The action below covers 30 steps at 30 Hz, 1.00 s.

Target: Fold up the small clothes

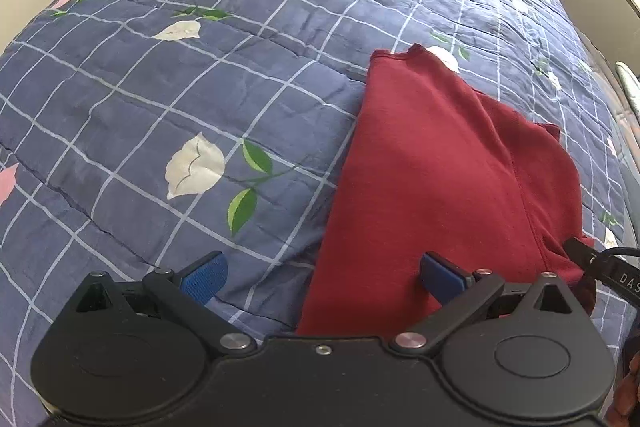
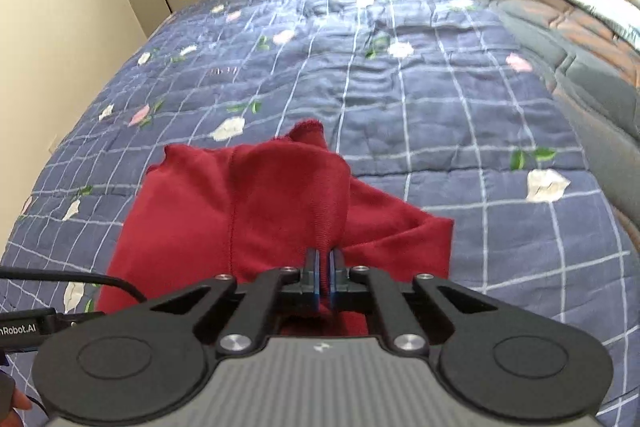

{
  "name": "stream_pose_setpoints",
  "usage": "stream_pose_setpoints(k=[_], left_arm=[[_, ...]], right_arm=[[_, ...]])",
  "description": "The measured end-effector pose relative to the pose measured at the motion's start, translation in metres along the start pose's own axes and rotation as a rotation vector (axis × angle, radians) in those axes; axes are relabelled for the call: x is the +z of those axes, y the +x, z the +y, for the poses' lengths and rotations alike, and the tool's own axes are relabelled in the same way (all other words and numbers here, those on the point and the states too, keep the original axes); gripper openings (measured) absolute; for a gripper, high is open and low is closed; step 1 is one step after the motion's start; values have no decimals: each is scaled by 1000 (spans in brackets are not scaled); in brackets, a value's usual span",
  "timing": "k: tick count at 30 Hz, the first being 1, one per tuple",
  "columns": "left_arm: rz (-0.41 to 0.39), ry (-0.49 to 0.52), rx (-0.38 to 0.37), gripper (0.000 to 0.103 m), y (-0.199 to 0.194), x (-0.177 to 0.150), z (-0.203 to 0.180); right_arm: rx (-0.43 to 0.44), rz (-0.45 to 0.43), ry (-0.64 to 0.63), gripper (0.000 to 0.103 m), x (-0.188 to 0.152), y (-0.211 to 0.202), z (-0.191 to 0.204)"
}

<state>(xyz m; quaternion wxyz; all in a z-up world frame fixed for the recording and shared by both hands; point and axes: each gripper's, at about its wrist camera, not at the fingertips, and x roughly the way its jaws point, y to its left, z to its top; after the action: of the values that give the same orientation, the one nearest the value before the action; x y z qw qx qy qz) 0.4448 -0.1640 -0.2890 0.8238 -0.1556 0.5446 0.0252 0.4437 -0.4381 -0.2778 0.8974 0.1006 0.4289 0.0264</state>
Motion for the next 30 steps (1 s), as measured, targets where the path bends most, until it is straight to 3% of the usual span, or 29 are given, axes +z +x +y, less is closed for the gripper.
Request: stream_pose_setpoints(k=[12, 17, 30], left_arm=[[-35, 26, -25, 102, -3, 11, -6], [-13, 78, -56, 102, 4, 10, -19], [24, 108, -77, 102, 17, 6, -35]], right_arm=[[-65, -58, 19, 4, -3, -32, -36], [-92, -17, 42, 4, -9, -23, -55], [-97, 32, 35, 5, -15, -6, -56]])
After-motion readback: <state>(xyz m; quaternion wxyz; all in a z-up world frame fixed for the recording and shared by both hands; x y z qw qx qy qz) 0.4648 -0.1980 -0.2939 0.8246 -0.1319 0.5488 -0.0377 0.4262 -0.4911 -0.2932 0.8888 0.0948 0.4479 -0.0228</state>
